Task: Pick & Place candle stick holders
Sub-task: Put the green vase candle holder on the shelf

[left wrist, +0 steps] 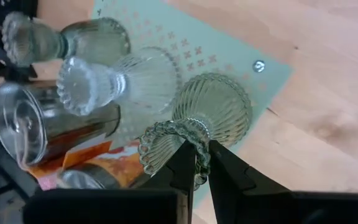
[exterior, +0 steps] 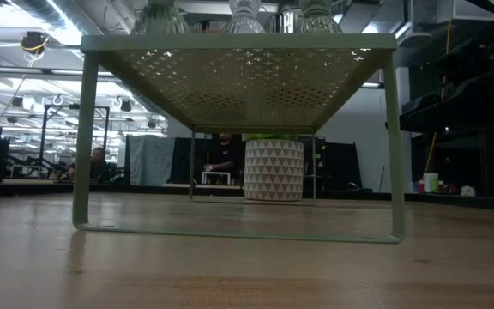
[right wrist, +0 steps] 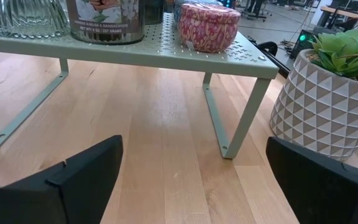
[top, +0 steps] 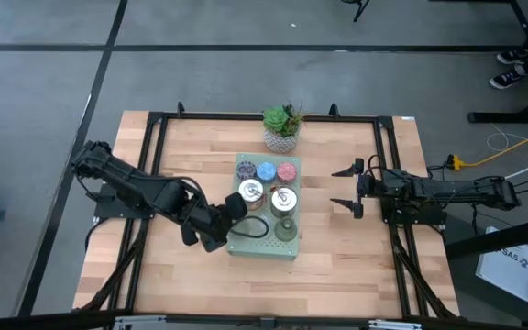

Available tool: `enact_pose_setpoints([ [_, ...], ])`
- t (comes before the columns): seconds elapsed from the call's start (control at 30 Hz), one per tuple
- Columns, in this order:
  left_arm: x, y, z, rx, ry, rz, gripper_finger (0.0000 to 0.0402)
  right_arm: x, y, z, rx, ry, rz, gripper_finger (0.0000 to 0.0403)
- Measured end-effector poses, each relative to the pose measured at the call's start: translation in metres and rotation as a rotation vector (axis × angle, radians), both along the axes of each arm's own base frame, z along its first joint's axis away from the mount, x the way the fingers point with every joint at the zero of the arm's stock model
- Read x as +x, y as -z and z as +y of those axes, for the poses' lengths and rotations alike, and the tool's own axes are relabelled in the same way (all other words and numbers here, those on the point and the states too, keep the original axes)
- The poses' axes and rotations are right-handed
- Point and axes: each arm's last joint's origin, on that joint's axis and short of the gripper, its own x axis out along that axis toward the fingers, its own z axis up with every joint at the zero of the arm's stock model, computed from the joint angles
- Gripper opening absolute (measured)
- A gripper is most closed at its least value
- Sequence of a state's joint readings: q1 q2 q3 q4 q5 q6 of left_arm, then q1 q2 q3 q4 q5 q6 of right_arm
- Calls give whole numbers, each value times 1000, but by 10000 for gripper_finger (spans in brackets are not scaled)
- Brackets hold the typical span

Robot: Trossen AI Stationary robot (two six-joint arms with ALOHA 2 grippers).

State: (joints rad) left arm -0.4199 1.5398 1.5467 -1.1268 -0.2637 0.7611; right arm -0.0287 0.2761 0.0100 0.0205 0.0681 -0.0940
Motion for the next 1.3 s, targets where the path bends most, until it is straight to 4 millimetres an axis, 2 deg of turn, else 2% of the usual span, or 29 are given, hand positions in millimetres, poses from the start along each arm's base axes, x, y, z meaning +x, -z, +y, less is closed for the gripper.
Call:
enact_pose_setpoints([
  [0.73,10,-1,25,-118,-104,27,31,0,0,0,0,0,0,399],
  [1.1,13,1,24,-152,-140,34,38,0,0,0,0,0,0,399],
  [1.3,13,2,24,-207,-244,31,46,0,0,0,0,0,0,399],
])
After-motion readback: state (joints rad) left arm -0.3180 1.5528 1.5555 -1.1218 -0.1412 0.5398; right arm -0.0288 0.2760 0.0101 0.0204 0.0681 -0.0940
